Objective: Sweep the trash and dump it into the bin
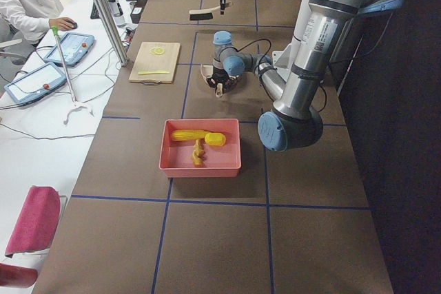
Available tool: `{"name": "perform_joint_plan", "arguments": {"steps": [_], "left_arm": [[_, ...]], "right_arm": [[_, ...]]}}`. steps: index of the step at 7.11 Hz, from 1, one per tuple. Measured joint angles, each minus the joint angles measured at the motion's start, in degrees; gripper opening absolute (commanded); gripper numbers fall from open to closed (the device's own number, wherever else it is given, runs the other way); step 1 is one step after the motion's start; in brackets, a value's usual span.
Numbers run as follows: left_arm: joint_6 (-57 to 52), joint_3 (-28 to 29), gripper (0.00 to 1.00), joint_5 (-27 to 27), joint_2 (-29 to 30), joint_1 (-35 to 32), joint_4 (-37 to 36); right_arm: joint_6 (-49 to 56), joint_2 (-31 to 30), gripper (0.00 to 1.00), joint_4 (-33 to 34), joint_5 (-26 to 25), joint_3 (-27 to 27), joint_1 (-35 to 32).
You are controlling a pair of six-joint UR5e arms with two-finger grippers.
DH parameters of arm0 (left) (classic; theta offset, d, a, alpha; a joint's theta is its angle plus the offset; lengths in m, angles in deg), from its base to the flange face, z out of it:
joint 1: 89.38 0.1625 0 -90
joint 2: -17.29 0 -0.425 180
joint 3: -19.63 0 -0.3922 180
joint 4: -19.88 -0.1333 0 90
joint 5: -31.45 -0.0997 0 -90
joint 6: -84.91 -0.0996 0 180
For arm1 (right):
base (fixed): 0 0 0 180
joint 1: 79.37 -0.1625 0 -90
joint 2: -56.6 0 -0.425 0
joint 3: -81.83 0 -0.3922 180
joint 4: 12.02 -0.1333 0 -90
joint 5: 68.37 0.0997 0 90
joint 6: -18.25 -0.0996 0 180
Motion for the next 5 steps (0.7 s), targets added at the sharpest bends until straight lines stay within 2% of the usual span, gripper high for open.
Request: {"name": "perform_joint_plan", "arguments": {"steps": [1, 3, 5], "left_arm": [[-0.3, -0.2, 1.00, -2.9, 0.1, 0.0, 0.0], [-2.1, -0.9, 1.00, -6.7, 0.1, -0.5, 0.1], [-3.5, -2.3, 1.00, -7.1, -1.1, -3.0, 0.1]], "right_arm": [[0.0, 0.3, 0.00, 0.0, 0.0, -0.1, 0.0], [0.2, 0.3, 0.00, 0.0, 0.1, -0.3, -0.2], [0.8, -1.9, 0.00, 0.0, 0.5, -0.2, -0.5]]}}
